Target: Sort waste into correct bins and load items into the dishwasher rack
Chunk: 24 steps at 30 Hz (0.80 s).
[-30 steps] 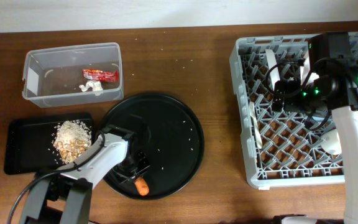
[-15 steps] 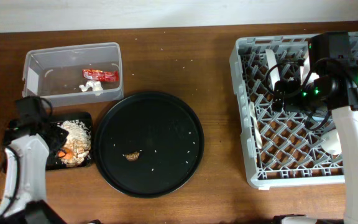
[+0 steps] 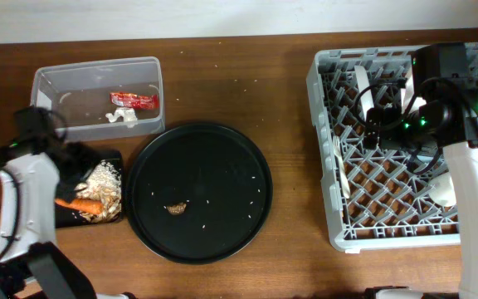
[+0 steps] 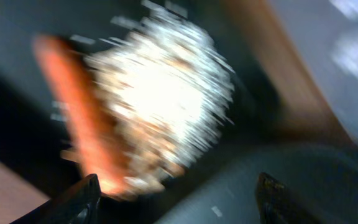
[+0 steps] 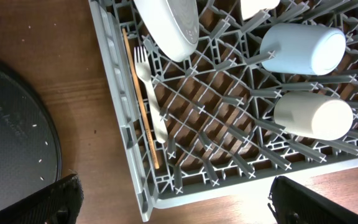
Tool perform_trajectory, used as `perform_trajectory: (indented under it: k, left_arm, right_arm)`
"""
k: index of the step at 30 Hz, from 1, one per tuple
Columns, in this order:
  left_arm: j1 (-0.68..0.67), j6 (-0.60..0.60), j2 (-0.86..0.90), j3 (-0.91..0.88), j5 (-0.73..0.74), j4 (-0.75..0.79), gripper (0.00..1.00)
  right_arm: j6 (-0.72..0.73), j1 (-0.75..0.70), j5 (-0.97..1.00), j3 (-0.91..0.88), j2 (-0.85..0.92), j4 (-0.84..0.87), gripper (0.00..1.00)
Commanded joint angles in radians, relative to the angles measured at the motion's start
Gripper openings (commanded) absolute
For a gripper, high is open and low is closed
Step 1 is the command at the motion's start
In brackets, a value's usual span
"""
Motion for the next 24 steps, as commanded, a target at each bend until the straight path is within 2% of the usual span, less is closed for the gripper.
perform_trajectory:
  k: [1, 2, 3, 5, 8, 10, 15, 16, 17, 18, 19, 20, 22, 24]
  left_arm:
    - [-0.24, 0.133, -0.013, 0.01, 0.124, -0.054, 0.84]
    - [-0.416, 0.134, 0.003, 0.008, 0.117, -0.073, 0.87]
    - [-0.502, 0.133, 0.019, 0.002, 0.076, -0.073, 0.96]
    - [-0.632, 0.133, 0.071, -0.026, 0.028, -0.073, 0.96]
    - [-0.674, 0.133, 0.166, -0.062, 0.021, -0.085, 0.96]
    - [-0.674, 0.132, 0.208, -0.064, -0.04, -0.09, 0.96]
    - [-0.674, 0.129, 0.223, -0.143, -0.06, -0.03, 0.96]
    - [-0.674, 0.129, 0.223, -0.169, -0.06, 0.011, 0.89]
    - [-0.674, 0.129, 0.224, -0.175, -0.06, 0.021, 0.78]
    - [-0.674, 0.129, 0.225, -0.183, -0.06, 0.035, 0.75]
    - [-0.674, 0.129, 0.225, -0.187, -0.06, 0.045, 0.68]
    - [-0.674, 0.129, 0.225, -0.187, -0.06, 0.046, 0.57]
    - [-0.674, 0.129, 0.225, -0.187, -0.06, 0.045, 0.56]
    - [-0.674, 0.129, 0.225, -0.187, -0.06, 0.041, 0.47]
  right_arm:
    - [0.003, -0.005, 0.002, -0.004, 0.002, 0.0, 0.99]
    - [0.003, -0.005, 0.002, -0.004, 0.002, 0.0, 0.99]
    - [0.003, -0.005, 0.002, -0.004, 0.002, 0.0, 0.99]
    - [0.003, -0.005, 0.003, -0.004, 0.002, 0.0, 0.99]
    - [0.003, -0.005, 0.002, -0.004, 0.002, 0.0, 0.99]
    - [0.003, -0.005, 0.002, -0.004, 0.002, -0.001, 0.99]
    - [0.003, -0.005, 0.002, -0.004, 0.002, -0.002, 0.99]
    - [0.003, -0.005, 0.002, -0.004, 0.002, -0.004, 0.99]
    - [0.003, -0.005, 0.002, -0.004, 0.002, -0.004, 0.99]
    - [0.003, -0.005, 0.002, -0.004, 0.002, -0.005, 0.99]
    - [0.003, -0.005, 0.002, -0.004, 0.002, -0.005, 0.99]
    - [0.003, -0.005, 0.002, -0.004, 0.002, -0.005, 0.99]
    - [0.003, -0.005, 0.002, -0.004, 0.002, -0.005, 0.99]
    - [0.003, -0.005, 0.002, -0.004, 0.002, -0.005, 0.99]
